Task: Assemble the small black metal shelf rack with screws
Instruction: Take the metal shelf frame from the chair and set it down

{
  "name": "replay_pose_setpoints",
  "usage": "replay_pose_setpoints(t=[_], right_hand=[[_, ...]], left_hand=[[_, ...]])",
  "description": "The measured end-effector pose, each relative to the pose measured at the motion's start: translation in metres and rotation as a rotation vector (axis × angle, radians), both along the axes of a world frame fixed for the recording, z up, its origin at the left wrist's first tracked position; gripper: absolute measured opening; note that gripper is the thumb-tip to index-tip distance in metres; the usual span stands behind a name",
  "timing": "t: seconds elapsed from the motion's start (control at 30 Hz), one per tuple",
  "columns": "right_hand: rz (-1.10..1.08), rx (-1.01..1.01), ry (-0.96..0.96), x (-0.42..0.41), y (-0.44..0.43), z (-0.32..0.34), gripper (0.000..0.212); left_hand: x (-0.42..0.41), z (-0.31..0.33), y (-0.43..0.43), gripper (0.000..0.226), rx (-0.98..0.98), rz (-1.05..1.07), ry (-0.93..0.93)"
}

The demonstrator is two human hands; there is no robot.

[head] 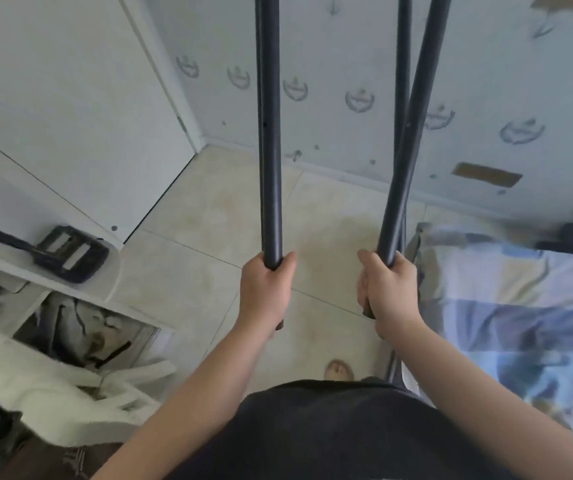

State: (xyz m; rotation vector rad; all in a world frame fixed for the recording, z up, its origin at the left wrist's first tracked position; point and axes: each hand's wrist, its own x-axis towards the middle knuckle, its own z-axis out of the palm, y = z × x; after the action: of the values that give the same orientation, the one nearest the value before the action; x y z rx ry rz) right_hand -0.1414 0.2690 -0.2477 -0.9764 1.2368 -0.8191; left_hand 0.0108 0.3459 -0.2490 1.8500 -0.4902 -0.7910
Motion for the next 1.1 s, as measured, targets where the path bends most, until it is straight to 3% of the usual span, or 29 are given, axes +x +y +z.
replay_pose_setpoints(t=[0.27,0.53,0.8,1.1], right_hand=[[0.081,0.336,0.242,-0.003,-0.086,-0.077,0.018],[0.086,0.597,0.404,0.037,-0.152,-0.167,0.003],[0.164,0.644,0.716,0.088,-0.214,-0.226,0.019],[0.207,0.407,0.941,0.115,-0.264,-0.26,0.004]], left_hand=[[0.019,-0.07,-0.081,0.026,0.397,-0.035,0.216],[0.09,-0.148,-0.145,0.025,0.692,-0.078,0.356],[0.178,-0.207,-0.228,0.041,0.966,-0.321,0.311],[0.241,-0.26,-0.288,0.01,0.975,-0.079,0.683]])
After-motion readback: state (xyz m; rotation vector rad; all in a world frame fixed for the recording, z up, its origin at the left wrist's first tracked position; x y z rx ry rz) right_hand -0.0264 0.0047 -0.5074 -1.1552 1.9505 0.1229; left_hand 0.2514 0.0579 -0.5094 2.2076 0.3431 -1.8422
